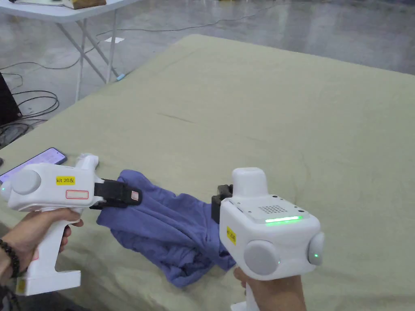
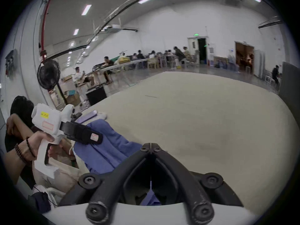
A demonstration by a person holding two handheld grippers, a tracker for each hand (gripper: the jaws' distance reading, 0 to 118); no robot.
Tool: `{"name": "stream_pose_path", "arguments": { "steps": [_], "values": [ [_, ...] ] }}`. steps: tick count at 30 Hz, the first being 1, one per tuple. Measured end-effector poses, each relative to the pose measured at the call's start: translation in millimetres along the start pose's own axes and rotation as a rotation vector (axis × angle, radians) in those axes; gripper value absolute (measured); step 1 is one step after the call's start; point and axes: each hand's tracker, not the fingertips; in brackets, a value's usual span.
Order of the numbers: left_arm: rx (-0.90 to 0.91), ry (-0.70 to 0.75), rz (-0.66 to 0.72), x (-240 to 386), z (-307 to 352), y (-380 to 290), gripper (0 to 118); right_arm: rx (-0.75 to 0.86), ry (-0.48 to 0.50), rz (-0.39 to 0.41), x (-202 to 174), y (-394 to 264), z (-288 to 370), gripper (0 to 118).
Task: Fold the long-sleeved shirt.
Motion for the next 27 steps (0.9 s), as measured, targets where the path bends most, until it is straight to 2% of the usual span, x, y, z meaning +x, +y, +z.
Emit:
{"name": "stream_pose_path", "arguments": {
  "steps": [2,5,6,7,10,12,15,18,19,20,21,24,25,27],
  "values": [
    [0.001,-0.014,0.007,-24.9,2.7,7.4,4,-0.014,0.038,0.015,-20.6,-1.3,-20.1,0],
    [0.017,-0.047,0.036,-36.6,-4.5,11.6,5,-0.028,0.031,0.033,-33.1,-0.9,-33.8,0],
    [0.004,-0.073,0.048,-36.6,-8.0,10.8,11,-0.033,0.032,0.029,-34.2,-0.4,-35.9,0],
    [0.009,-0.056,0.039,-33.8,-10.1,10.0,30,-0.043,0.043,0.017,-32.1,0.5,-35.2,0],
    [0.014,-0.014,-0.029,-22.9,-10.2,8.5,114,-0.047,0.040,0.025,-27.2,1.2,-28.2,0],
    [0.072,0.004,-0.051,-18.1,-2.3,8.4,118,-0.053,0.029,0.035,-18.5,3.8,-16.2,0],
    [0.192,0.086,-0.046,-0.9,18.8,10.3,118,-0.041,0.032,-0.005,2.9,7.8,13.2,0],
    [0.344,-0.012,-0.033,42.9,45.9,6.4,112,0.007,-0.020,-0.013,28.5,14.9,55.0,0],
    [0.388,-0.057,-0.059,66.0,52.1,3.0,99,0.017,-0.052,-0.005,37.4,18.6,72.5,0],
    [0.409,-0.089,-0.103,93.3,57.3,-0.4,78,0.024,-0.084,0.001,48.6,23.2,89.2,0],
    [0.418,-0.085,-0.158,121.4,58.5,-5.7,48,0.041,-0.108,-0.002,58.6,27.2,104.1,0],
    [0.442,0.018,-0.373,218.9,49.5,-25.5,19,0.126,-0.181,-0.020,91.6,40.9,159.9,0],
    [0.481,0.020,-0.397,246.5,45.6,-34.3,0,0.157,-0.206,-0.024,101.7,44.3,177.8,0],
    [0.513,-0.058,-0.433,300.8,35.4,-49.1,0,0.219,-0.273,-0.041,123.0,50.7,215.9,0]
  ]
}}
